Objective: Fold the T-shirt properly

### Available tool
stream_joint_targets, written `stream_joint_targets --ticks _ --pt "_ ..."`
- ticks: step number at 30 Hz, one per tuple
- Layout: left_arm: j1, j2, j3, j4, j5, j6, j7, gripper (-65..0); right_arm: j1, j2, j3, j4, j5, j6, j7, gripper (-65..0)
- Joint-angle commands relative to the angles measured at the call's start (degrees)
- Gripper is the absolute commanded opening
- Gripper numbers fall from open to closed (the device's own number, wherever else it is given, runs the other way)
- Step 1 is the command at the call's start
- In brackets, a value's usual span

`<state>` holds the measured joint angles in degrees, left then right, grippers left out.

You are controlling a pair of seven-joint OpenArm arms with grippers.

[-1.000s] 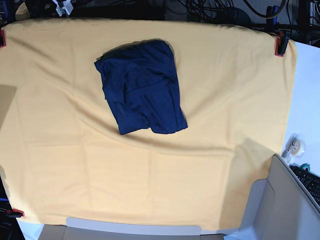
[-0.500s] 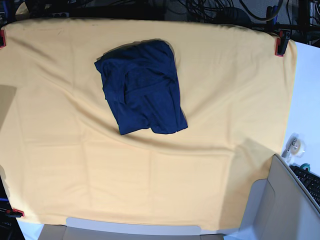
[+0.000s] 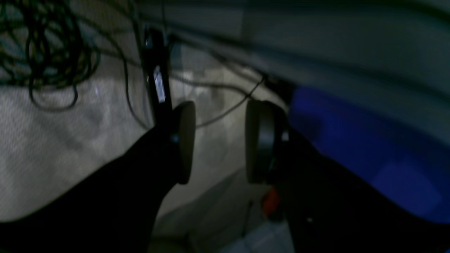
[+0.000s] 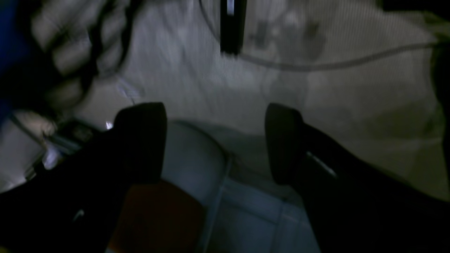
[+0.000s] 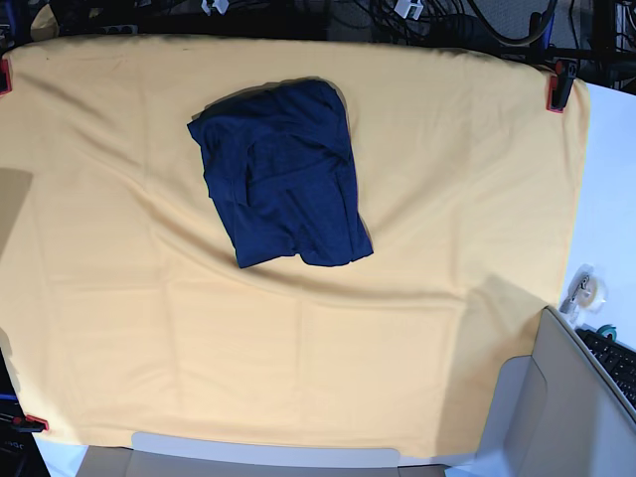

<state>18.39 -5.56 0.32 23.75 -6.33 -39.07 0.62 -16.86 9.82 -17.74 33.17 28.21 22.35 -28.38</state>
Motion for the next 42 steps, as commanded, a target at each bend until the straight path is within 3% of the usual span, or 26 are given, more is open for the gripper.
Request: stream_joint_targets --ticks 1,7,13,14,17,20,23,25,35,42 --pt "-0.06 0.07 -0.01 -0.93 -0.05 -0.93 -1.02 -42.2 0.29 -0.73 -0.24 -2.88 -0.03 0.20 1.26 -21.7" --pt "-1.91 1.65 -0.01 -5.15 0.04 -0.93 -6.29 -42.2 4.25 -3.54 -0.59 -16.07 -0.03 0.20 17.17 -21.7" --pt "-2.79 2.97 -0.01 -5.33 0.04 -0.93 -6.47 -42.2 7.15 -4.51 -0.59 -19.94 -0.82 0.02 21.30 -21.7" --pt "-3.40 3.41 0.08 -5.68 0.13 0.78 -6.47 -42.2 7.85 -4.68 -0.59 -20.73 -2.14 0.02 21.39 -21.7" --pt "-5.16 3.58 0.08 -8.58 0.13 12.74 -6.47 -42.2 8.82 -5.03 -0.42 -21.43 -5.92 -0.59 21.39 -21.7" --pt "-7.45 3.76 1.13 -12.80 0.13 20.74 -6.64 -42.2 9.35 -5.91 -0.24 -21.43 -7.68 -7.10 21.48 -21.7" --pt "-8.15 3.76 5.27 -14.03 0.13 21.71 -6.91 -42.2 9.52 -7.14 -0.15 -21.43 -7.85 -15.01 21.48 -21.7" --pt "-8.15 3.76 7.11 -14.03 0.04 21.79 -6.91 -42.2 9.70 -8.02 -0.15 -21.43 -7.85 -17.82 21.48 -21.7" --pt "-9.73 5.43 7.55 -14.03 -0.13 22.23 -7.17 -42.2 11.19 -8.37 -0.07 -21.26 -7.85 -18.44 21.48 -21.7" --pt "-10.08 6.57 7.90 -13.86 0.04 37.62 -7.17 -42.2 13.04 -8.20 -0.07 -21.26 -7.85 -18.44 21.48 -21.7"
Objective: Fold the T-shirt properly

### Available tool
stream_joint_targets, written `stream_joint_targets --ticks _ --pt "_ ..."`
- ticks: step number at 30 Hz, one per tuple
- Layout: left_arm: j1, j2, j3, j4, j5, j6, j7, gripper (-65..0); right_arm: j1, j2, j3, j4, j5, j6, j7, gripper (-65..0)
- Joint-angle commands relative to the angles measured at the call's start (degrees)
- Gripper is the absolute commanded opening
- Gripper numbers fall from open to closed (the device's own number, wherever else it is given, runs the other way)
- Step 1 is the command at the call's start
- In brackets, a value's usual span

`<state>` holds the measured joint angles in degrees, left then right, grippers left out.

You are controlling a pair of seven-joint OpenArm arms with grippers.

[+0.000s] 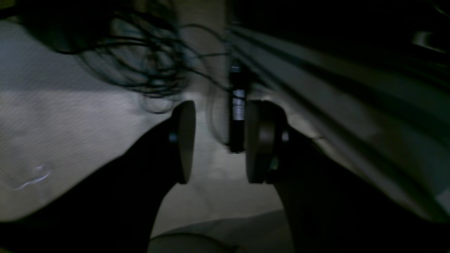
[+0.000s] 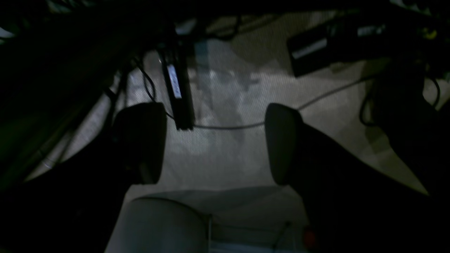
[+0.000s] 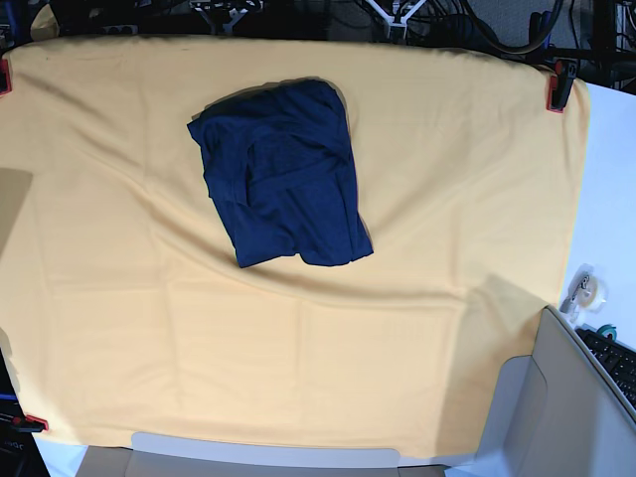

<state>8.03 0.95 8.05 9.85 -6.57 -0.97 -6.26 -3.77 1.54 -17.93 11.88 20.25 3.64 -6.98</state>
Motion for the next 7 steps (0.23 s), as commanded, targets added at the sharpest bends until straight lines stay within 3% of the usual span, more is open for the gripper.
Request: stream_joint_targets --ticks 1,7 --pt "-0.34 0.15 0.25 0.04 0.28 -0.04 -0.29 -42.2 0.21 0.09 0.13 0.03 0.10 0.27 0.08 -21.7" --pt "-1.40 0.15 0.25 -0.04 0.28 0.05 -0.29 -42.2 0.91 -0.18 0.13 0.03 0.10 0.27 0.08 -21.7"
